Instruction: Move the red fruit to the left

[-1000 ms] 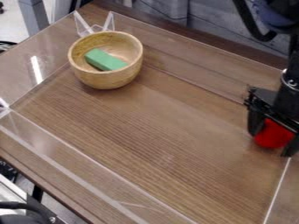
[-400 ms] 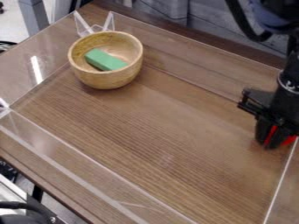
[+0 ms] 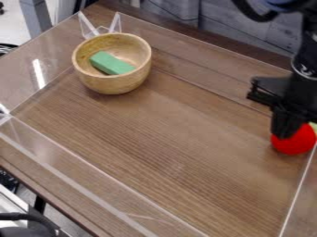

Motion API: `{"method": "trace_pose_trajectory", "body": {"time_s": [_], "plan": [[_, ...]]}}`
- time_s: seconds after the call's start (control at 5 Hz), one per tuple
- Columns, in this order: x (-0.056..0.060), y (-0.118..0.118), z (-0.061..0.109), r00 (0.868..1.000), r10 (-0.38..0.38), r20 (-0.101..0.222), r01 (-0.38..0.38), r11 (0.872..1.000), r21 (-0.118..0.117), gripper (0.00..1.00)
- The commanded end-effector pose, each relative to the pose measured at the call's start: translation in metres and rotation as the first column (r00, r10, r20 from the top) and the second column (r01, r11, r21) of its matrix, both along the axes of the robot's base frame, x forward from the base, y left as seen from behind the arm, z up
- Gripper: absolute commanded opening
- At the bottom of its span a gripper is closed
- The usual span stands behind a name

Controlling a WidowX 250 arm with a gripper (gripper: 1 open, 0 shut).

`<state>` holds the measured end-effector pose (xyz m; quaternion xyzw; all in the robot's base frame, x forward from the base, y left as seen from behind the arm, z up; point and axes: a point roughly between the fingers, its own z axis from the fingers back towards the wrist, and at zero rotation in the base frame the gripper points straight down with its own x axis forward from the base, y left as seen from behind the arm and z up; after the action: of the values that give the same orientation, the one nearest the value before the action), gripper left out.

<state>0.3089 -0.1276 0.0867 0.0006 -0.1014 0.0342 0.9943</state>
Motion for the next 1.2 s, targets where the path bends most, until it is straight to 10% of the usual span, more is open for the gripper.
{"method": "trace_pose_trajectory", "body": {"time_s": [0.0, 0.8, 1.0], "plan": [[0.005, 0.016, 0.026, 0.993, 0.086, 0.08, -0.083, 0.996, -0.033, 0.0], [0.004, 0.013, -0.001, 0.993, 0.097, 0.068, -0.092, 0.994, -0.066, 0.0], [0.014, 0.034, 0.006, 0.976, 0.202, 0.082, -0.195, 0.977, -0.081, 0.0]]}}
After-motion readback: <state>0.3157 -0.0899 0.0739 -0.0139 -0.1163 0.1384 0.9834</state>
